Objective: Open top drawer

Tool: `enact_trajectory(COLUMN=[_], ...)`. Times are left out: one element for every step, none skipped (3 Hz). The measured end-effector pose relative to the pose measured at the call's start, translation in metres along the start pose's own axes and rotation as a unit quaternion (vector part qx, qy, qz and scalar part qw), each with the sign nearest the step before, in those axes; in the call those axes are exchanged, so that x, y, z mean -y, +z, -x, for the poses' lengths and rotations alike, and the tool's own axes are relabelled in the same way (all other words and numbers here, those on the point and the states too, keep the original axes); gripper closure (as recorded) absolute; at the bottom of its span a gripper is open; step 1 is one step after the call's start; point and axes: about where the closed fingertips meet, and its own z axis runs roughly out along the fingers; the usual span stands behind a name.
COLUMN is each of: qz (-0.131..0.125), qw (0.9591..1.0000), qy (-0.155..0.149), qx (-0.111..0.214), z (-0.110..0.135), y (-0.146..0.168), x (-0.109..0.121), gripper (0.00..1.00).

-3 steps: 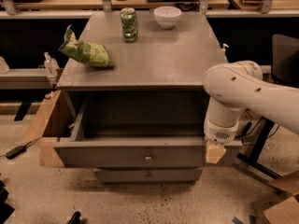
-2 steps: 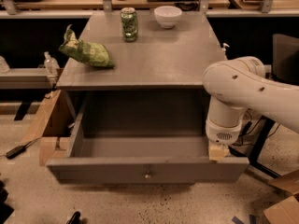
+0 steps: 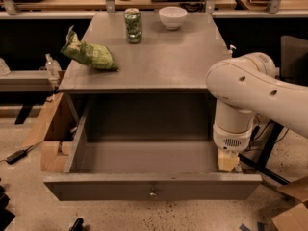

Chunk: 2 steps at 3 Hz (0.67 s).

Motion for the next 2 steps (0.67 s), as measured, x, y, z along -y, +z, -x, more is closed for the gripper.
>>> enact_trajectory(qz=[-0.001, -0.011], qw=[1.0000, 0.9998], qy=[0.001, -0.008], qx=[0.000, 0.012], z=[-0.0006, 0.0021], y=[-0.0006, 0.0005], x=[-0.0004, 0.0051], gripper=[0.63, 0.39])
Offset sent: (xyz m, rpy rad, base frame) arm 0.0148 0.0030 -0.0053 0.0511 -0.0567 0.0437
